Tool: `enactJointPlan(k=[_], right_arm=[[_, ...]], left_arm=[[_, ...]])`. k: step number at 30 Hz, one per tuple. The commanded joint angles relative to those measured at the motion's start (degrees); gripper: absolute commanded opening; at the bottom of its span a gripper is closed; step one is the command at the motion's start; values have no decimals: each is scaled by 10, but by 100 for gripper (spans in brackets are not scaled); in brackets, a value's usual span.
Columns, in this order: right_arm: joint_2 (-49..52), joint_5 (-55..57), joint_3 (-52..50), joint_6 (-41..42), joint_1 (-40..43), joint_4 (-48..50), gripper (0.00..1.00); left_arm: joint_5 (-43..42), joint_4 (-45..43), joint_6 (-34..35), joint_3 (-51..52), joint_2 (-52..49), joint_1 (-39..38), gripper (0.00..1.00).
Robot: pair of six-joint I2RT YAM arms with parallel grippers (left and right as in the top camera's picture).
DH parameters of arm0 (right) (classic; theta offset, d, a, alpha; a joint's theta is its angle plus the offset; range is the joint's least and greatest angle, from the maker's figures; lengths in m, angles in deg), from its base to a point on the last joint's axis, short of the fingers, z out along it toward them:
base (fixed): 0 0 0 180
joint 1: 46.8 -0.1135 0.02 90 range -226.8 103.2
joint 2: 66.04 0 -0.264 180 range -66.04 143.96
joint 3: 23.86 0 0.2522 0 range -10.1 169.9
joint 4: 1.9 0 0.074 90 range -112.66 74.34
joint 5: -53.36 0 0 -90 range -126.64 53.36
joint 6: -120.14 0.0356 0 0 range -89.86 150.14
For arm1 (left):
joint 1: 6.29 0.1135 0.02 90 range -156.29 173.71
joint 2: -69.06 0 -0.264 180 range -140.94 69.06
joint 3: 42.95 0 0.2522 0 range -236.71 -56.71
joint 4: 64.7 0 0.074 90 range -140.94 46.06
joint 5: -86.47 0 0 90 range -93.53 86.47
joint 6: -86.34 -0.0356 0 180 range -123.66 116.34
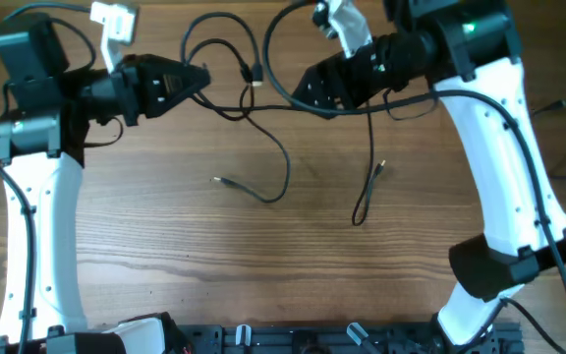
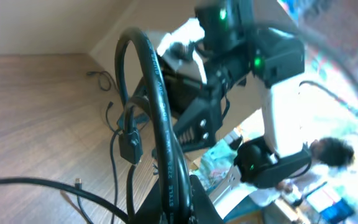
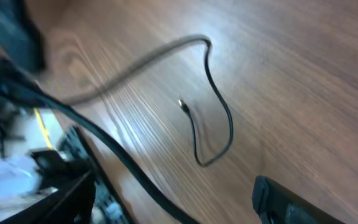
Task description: Untangle cables
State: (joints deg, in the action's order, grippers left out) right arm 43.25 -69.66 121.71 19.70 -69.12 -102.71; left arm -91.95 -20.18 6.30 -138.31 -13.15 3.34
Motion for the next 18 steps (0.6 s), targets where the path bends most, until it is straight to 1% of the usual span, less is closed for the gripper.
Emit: enactJointPlan(k=[1, 5, 6, 9, 12, 18], right_arm=[[12, 17, -8, -115, -3, -7, 84], [12, -73, -10, -229, -3, -5, 84], [12, -80, -10, -243, -3, -5, 84], [12, -85, -10, -263, -3, 0, 84], [12, -112, -10, -292, -3, 7, 84], [19, -120, -10, -339, -10, 11, 84]], left_arm=[[9, -2, 119, -5, 6, 29, 4], [18, -2, 214, -5, 6, 50, 4], [17, -2, 235, -5, 6, 50, 4], [3, -2, 255, -5, 6, 50, 4], [-16, -2, 276, -5, 6, 50, 4], [-19, -2, 298, -5, 6, 49, 4]])
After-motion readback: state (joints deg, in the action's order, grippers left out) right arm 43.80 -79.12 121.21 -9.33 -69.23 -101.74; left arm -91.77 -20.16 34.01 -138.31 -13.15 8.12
